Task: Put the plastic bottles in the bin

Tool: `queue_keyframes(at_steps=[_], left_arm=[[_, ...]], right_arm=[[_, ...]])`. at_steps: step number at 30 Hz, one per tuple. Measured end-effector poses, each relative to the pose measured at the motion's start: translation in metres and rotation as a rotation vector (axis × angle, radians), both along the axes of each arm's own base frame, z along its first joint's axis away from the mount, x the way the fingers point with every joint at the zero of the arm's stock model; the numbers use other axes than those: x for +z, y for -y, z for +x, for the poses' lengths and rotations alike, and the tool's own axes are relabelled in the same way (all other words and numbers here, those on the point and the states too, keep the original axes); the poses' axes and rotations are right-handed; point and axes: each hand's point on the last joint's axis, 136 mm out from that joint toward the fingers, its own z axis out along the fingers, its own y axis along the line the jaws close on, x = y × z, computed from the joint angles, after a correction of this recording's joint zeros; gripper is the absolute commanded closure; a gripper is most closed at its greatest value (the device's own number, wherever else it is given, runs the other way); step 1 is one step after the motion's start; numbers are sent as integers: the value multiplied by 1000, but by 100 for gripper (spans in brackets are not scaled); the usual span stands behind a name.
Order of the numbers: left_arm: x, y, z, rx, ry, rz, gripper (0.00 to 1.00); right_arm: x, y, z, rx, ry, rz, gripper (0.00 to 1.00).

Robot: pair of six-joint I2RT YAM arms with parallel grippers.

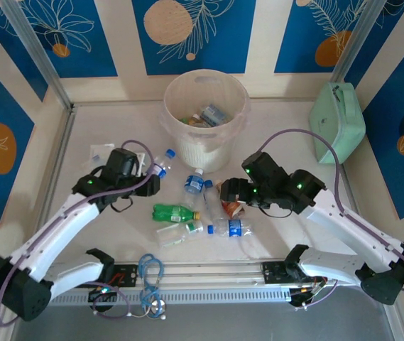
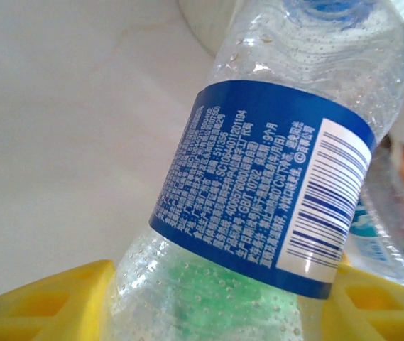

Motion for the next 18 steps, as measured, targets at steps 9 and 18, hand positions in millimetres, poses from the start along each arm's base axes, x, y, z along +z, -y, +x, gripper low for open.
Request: queue_keyframes(at_steps=[9, 18], left_arm=[[149, -1, 4, 30, 231, -136, 41], [204, 50, 59, -19, 259, -281, 42]], right_arm=[[-43, 41, 10, -149, -136, -34, 14], [-60, 43, 15, -133, -202, -43, 14]])
